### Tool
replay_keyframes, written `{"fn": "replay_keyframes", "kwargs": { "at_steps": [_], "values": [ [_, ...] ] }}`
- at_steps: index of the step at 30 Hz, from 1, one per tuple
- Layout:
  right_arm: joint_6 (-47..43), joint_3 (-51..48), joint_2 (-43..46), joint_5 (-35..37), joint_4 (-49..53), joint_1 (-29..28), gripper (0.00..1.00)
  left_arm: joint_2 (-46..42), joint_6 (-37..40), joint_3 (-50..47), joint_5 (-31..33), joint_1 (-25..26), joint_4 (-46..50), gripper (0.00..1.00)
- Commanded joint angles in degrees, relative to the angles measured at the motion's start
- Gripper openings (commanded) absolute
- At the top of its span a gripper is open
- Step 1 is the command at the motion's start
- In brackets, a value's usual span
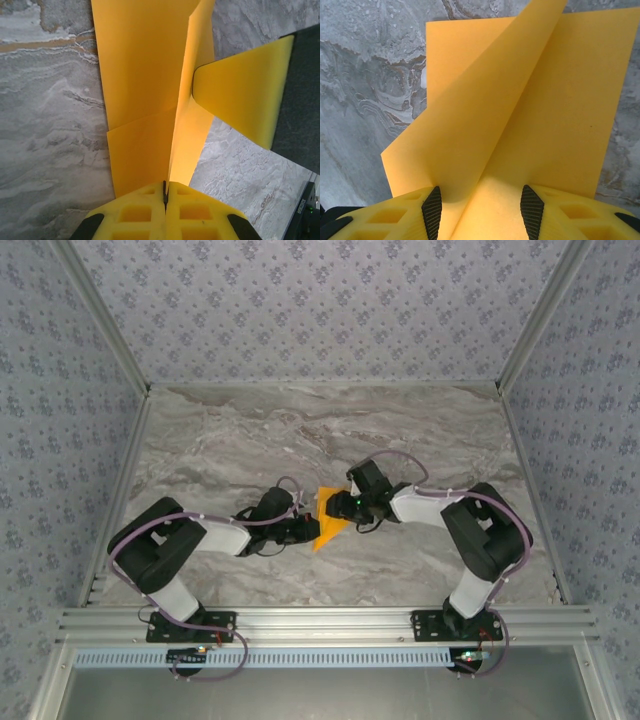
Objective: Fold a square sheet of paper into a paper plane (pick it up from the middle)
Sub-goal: Fourth fold the wing at the center of the table.
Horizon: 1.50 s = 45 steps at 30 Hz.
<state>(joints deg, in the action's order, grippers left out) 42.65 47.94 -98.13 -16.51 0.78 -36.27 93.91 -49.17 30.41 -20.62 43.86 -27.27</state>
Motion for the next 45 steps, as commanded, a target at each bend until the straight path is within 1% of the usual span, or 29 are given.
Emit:
{"fn": "replay_keyframes", "kwargs": {
  "at_steps": [1, 2, 4, 6, 9, 12, 15, 20, 25, 27, 30, 33, 38, 42, 45],
  "values": [
    [0.8, 0.4, -4.5, 6.6, 10.1, -0.6, 0.52, -1.4, 0.5, 0.0, 0.6, -0.4, 1.4, 0.08],
    [1.1, 0.9, -4.9, 7.2, 11.3, -0.8, 0.52, -2.1, 0.7, 0.0, 1.0, -0.5, 2.4, 0.12],
    [1.4, 1.8, -5.7, 7.8, 13.3, -1.1, 0.52, -3.7, 1.4, 0.3, 1.4, -0.8, 4.7, 0.23],
    [1.5, 2.8, -6.3, 8.8, 15.4, -1.5, 0.53, -5.8, 2.2, 1.0, 2.5, -1.2, 8.7, 0.32],
    [1.8, 3.3, -6.8, 9.6, 16.5, -1.9, 0.54, -9.3, 3.5, 1.4, 4.9, -1.7, 13.6, 0.36],
    [1.9, 3.9, -7.4, 9.7, 17.5, -2.0, 0.54, -11.7, 3.9, 1.3, 6.1, -2.1, 15.7, 0.36],
    [2.1, 4.9, -8.3, 10.2, 19.1, -2.2, 0.54, -12.8, 3.2, 0.9, 4.9, -2.0, 13.9, 0.36],
    [2.4, 6.2, -9.3, 10.9, 21.4, -2.5, 0.57, -12.2, 2.3, 0.6, 1.4, -2.1, 9.2, 0.27],
    [2.9, 6.5, -9.8, 11.2, 21.8, -2.8, 0.57, -10.1, 1.8, 1.8, 0.3, -2.0, 9.7, 0.25],
    [3.2, 6.0, -9.7, 10.9, 21.2, -2.8, 0.57, -8.9, 1.4, 1.8, 0.6, -2.1, 9.6, 0.25],
    [3.3, 5.8, -9.6, 10.7, 21.0, -2.7, 0.56, -7.0, 0.7, 2.3, 0.4, -2.0, 9.2, 0.28],
    [3.4, 5.7, -9.6, 10.4, 20.6, -2.7, 0.55, -5.0, -0.1, 2.8, -0.8, -2.0, 6.6, 0.31],
    [3.6, 5.5, -9.5, 10.2, 20.4, -2.8, 0.55, -2.1, -1.0, 3.6, -1.9, -2.1, 3.4, 0.31],
    [3.5, 5.5, -9.4, 10.0, 20.4, -2.8, 0.54, -0.8, -1.6, 3.7, -2.5, -2.4, 2.0, 0.27],
    [3.5, 5.7, -9.5, 9.8, 20.4, -2.7, 0.53, 0.0, -1.7, 3.7, -3.0, -2.8, 1.5, 0.27]
  ]
}}
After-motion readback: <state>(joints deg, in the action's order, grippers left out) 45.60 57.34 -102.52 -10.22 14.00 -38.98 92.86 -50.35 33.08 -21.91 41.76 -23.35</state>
